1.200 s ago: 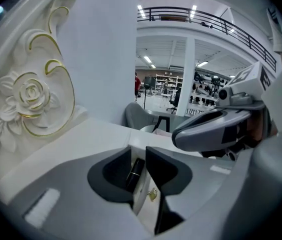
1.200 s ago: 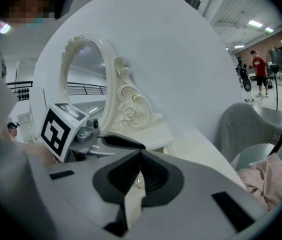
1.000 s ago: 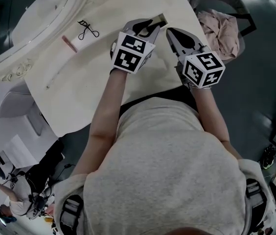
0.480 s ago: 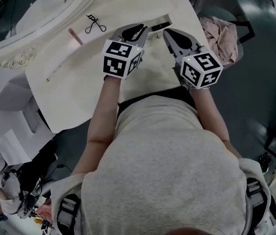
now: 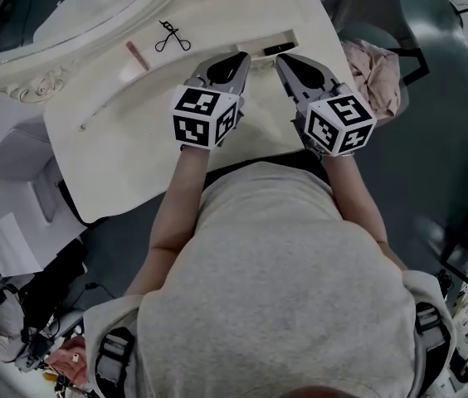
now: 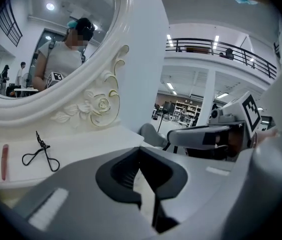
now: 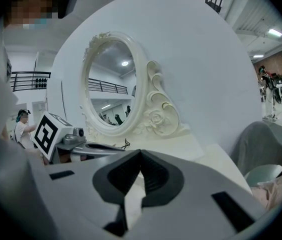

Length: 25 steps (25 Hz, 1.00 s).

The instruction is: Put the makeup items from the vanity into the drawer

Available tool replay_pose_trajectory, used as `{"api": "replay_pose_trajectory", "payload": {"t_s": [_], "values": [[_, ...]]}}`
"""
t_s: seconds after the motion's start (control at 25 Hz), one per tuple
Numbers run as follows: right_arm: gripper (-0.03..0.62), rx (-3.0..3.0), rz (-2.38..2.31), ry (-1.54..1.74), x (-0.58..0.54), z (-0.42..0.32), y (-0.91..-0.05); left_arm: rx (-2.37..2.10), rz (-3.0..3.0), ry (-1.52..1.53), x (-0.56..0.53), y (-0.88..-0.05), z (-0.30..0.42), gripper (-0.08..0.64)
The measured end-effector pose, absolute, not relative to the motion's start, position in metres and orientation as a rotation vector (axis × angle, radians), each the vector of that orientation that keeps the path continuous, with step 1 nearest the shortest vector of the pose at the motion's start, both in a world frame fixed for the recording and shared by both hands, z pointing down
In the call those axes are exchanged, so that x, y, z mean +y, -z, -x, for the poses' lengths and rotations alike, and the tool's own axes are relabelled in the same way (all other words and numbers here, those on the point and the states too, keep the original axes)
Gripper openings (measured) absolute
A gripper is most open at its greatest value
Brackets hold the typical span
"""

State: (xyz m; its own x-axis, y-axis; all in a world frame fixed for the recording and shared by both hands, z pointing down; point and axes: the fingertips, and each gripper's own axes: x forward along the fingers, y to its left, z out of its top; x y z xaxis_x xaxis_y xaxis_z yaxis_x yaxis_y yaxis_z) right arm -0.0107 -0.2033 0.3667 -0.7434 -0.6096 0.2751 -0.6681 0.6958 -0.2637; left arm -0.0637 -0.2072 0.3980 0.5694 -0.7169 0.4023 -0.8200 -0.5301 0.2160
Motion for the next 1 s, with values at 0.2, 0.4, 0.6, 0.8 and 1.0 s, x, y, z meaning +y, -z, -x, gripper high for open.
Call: {"api": "replay_pose_trajectory", "payload": {"t_s": [0.2, 0.4, 0.6, 0.8, 1.0], "values": [[0.009, -2.74, -1.001, -0.507, -0.195, 0.019, -0.366, -1.216, -2.388, -0.336, -0.193, -0.401, 0.07, 0.009], [0.008, -2.745, -0.941, -0.481, -0.192, 0.028, -0.366, -1.27, -2.391, -0.282, -0.186, -0.398, 0.08, 0.009], [0.008, -2.752, -0.921, -0.468, -0.191, 0.036, -0.365, -1.301, -2.387, -0.264, -0.183, -0.398, 0.09, 0.009], [0.008, -2.75, -0.899, -0.46, -0.189, 0.04, -0.367, -1.325, -2.347, -0.203, -0.182, -0.397, 0.096, 0.009], [0.008, -2.747, -0.907, -0.492, -0.189, 0.04, -0.371, -1.318, -2.349, -0.213, -0.181, -0.399, 0.095, 0.009]]}}
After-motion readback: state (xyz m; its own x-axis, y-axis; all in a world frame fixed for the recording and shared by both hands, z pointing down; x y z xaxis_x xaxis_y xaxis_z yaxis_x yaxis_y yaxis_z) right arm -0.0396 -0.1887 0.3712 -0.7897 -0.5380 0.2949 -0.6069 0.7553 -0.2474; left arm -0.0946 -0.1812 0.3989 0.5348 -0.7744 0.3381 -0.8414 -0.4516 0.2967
